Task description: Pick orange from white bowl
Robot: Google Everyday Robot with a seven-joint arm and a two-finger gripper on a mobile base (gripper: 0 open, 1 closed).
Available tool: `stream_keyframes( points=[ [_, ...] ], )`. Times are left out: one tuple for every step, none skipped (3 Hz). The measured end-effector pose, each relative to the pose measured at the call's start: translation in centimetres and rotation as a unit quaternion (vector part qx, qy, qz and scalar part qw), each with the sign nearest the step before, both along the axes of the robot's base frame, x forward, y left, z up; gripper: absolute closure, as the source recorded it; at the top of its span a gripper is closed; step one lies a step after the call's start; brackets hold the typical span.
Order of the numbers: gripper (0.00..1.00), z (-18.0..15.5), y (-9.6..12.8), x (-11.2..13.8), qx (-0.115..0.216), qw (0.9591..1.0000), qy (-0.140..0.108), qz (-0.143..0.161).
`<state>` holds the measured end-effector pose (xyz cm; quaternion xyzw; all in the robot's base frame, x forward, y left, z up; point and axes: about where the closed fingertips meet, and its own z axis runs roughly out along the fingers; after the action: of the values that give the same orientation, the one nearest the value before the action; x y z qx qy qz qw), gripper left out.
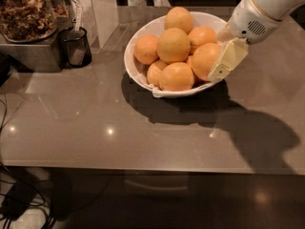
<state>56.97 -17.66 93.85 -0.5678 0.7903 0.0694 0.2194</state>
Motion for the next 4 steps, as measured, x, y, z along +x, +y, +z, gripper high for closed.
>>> stream_keyframes(
  points=[
    [0.42,0.00,0.00,0.00,0.000,1.0000,0.000,0.000],
    [0.65,0.00,0.00,0.00,0.000,1.0000,0.000,0.000],
    [0.87,0.00,0.00,0.00,0.000,1.0000,0.000,0.000],
    [1.00,0.00,0.07,0.02,0.001,1.0000,0.000,0.001]
  ],
)
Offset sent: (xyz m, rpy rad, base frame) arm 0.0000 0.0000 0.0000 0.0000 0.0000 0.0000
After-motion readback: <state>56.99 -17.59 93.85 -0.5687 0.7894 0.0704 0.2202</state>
